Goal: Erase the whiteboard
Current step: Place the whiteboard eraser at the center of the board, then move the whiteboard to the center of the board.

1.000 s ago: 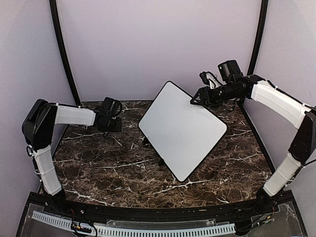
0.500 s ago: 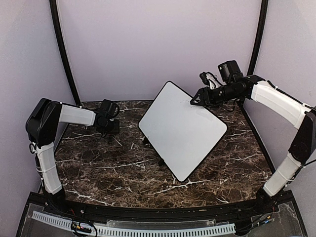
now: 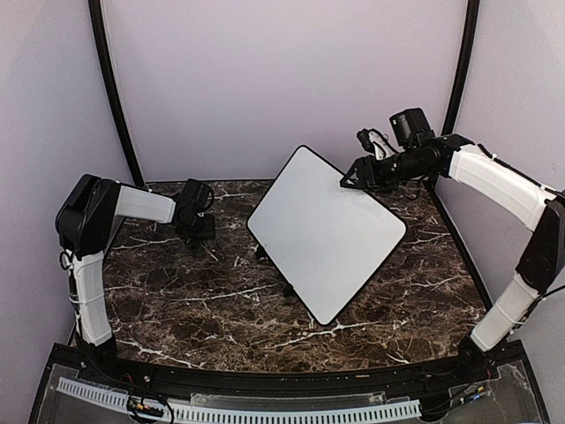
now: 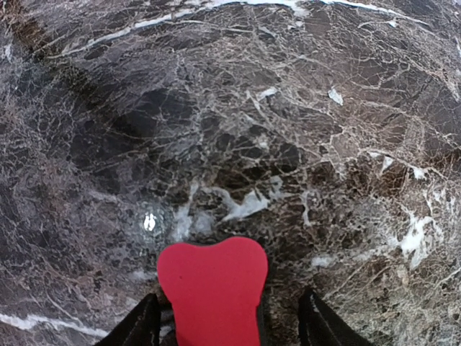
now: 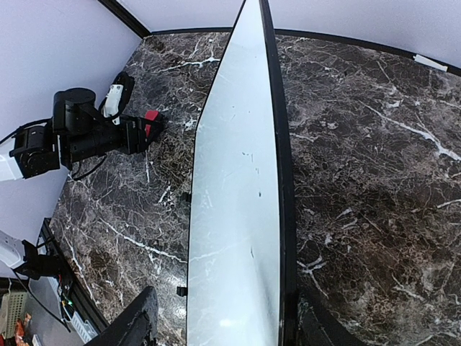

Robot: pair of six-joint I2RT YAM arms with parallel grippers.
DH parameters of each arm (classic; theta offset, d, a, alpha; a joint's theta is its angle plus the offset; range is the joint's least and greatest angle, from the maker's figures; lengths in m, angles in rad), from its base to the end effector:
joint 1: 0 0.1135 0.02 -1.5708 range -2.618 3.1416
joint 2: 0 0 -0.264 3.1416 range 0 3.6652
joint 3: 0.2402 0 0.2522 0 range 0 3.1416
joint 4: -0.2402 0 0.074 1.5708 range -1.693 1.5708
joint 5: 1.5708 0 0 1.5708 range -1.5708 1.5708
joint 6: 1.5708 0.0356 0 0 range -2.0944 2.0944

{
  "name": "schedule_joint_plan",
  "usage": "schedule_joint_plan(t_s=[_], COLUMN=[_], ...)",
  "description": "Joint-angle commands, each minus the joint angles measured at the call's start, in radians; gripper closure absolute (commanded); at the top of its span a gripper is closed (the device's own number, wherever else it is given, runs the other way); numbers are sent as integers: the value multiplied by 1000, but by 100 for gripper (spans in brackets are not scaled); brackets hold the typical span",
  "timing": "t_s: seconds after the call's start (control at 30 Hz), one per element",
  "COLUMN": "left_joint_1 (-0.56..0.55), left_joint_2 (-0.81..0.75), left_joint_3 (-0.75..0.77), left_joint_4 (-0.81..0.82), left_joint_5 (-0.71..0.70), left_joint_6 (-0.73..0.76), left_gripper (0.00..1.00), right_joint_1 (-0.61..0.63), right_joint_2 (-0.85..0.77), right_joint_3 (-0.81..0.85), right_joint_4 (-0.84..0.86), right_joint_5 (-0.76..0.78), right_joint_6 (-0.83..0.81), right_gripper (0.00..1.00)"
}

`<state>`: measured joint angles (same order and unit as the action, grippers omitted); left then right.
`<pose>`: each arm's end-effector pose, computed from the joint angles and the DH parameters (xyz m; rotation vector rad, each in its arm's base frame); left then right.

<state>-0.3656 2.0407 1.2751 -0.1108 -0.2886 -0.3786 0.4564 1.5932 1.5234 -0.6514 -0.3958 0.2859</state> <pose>0.4023 -0.1432 0.1393 -0.1415 2.3948 0.0091 0.3124 0.1686 0.3497 -0.4138 2.3310 0.8274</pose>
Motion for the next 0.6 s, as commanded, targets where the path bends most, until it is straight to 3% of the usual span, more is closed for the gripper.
schedule_joint_plan(t_s=[0.0,0.2,0.33,0.43,0.57], left_joint_1=[7,11,7,-38,-118], left_joint_2=[24,-111,-244,-283,-325], left_joint_3=[13,-44,-98,-44,-24], left_joint_4=[-97,-46,28,-19,-22], left_joint_5=[-66,-143,-71,-1,61], left_joint_6=[-8,-36,20,80,231], left_gripper=[33,18,3,1,1], right_joint_1=[6,6,6,7,6], right_joint_2=[-27,-29,-29,-39,-55], right_joint_3=[-9,-8,-1,7,23], right_joint_4=[21,19,12,6,1], right_joint_5=[-2,1,6,10,41], right_joint_6=[-5,-6,-9,-18,-32], right_gripper=[41,40,40,37,27])
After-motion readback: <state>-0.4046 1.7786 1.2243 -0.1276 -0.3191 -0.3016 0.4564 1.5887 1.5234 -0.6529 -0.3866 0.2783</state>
